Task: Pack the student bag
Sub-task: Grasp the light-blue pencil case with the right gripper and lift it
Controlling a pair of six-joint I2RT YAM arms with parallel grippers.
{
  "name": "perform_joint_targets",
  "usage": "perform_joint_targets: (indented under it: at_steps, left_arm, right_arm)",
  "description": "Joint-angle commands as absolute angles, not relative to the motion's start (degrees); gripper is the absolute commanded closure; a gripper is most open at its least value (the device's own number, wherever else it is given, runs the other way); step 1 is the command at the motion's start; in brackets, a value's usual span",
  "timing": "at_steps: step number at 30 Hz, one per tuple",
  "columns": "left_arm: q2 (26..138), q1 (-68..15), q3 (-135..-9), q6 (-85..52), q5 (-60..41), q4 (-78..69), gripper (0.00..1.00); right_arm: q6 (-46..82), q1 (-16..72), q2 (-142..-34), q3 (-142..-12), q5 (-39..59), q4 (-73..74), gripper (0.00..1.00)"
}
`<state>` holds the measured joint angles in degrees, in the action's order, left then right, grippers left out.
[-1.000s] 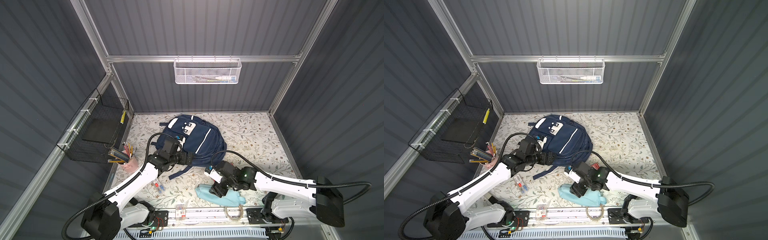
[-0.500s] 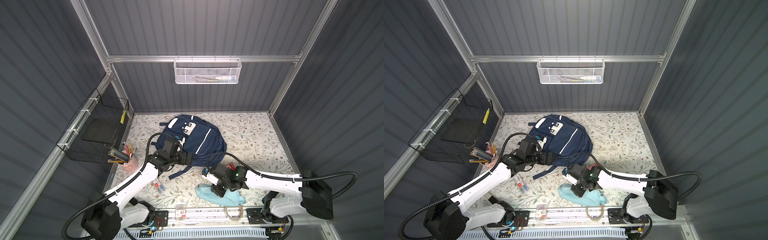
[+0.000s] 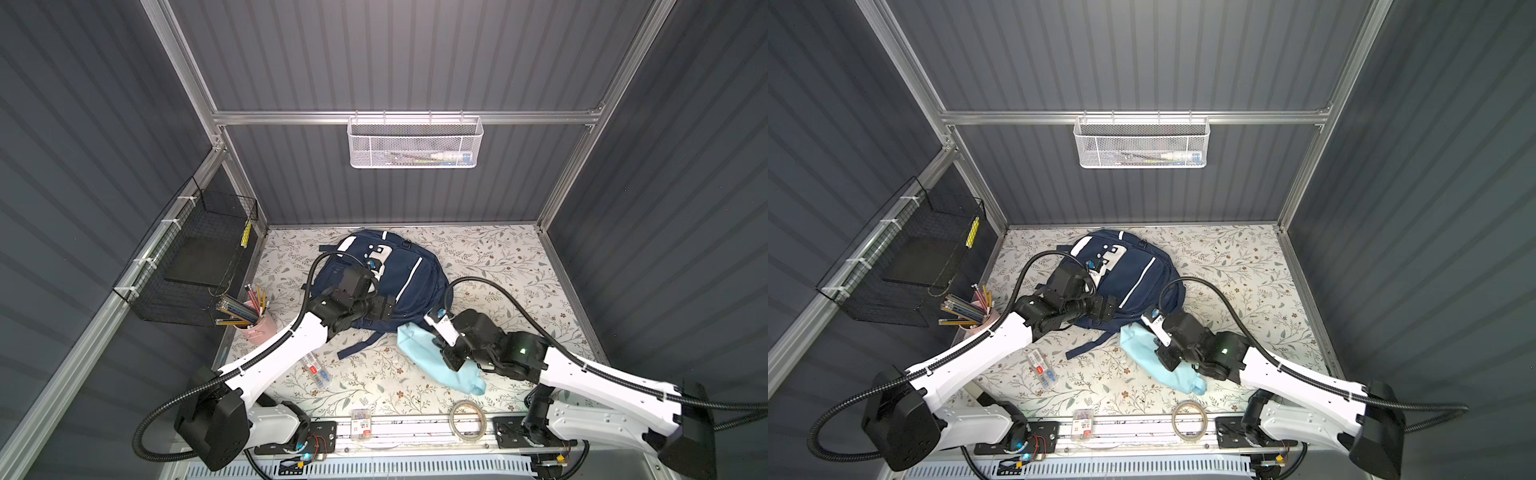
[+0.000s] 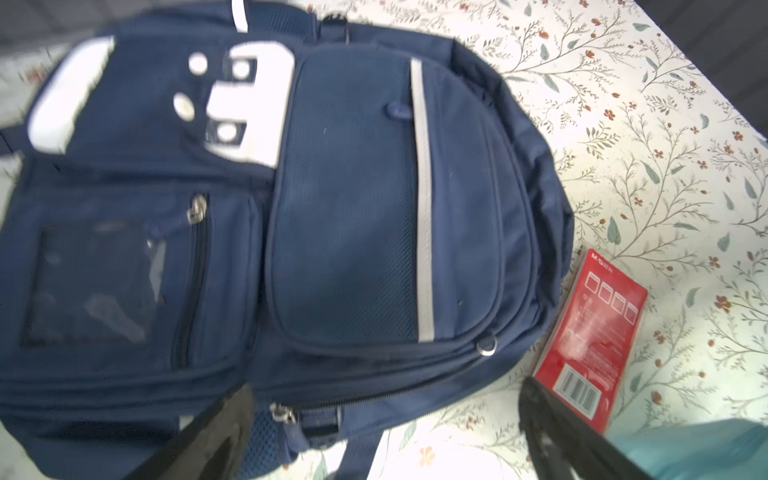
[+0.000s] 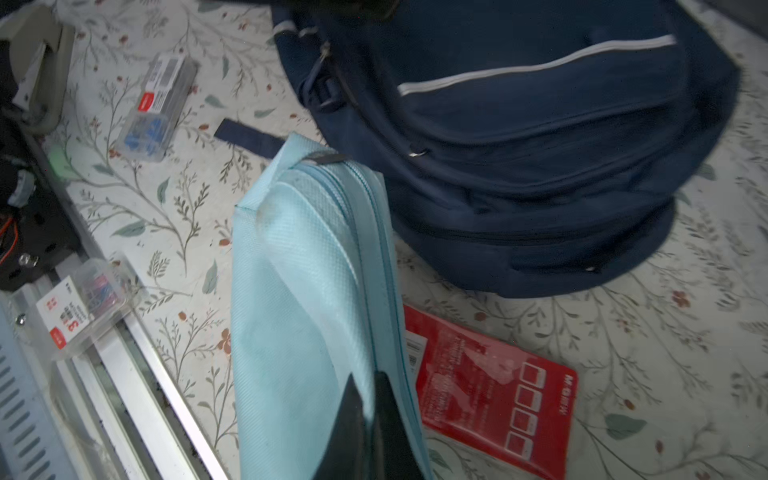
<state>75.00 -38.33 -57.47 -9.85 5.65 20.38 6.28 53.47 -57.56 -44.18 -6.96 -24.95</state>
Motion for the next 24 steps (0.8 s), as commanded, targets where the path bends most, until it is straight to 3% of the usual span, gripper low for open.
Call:
perform_joint_targets:
  at_steps: [1,4,9,16,18,19,21,24]
  left_arm:
    - [77.0,-38.9,-60.5,-6.7,9.4,21.5,0.00]
    - [81.2,-40.8,-63.6,-4.7,9.0,21.2,0.00]
    - [93.0,-47.2,-72.5,1.1,17.1,25.9,0.00]
    - [107.2,-47.9,-84.5,2.2,22.0,30.6,0.00]
    - [110.3,-47.9,-87.3,2.0,23.8,32.5,0.15]
    - [111.2,-47.8,-88.5,1.5,24.7,33.3,0.31]
    - [110.4,-47.9,-90.2,0.3,24.7,34.6,1.00]
    - [106.2,-47.6,-93.4,-2.1,23.5,38.4,1.00]
  right_arm:
    - [9.4,46.5,-55.1,-44.2,-15.3,-29.3,1.00]
    - [11.5,38.7,-53.2,-44.5,-19.0,-30.1,1.00]
    - [14.9,26.1,-53.2,-46.0,-13.8,-29.2,1.00]
    - [16.6,21.9,-53.6,-45.3,-7.2,-25.5,1.00]
    - [17.2,21.8,-53.7,-44.8,-5.8,-24.4,1.00]
    - [17.6,21.7,-53.8,-44.6,-4.6,-23.5,1.00]
    - [18.6,21.7,-54.0,-44.1,-1.6,-20.9,1.00]
    - [22.5,21.8,-55.3,-43.5,3.3,-15.9,1.00]
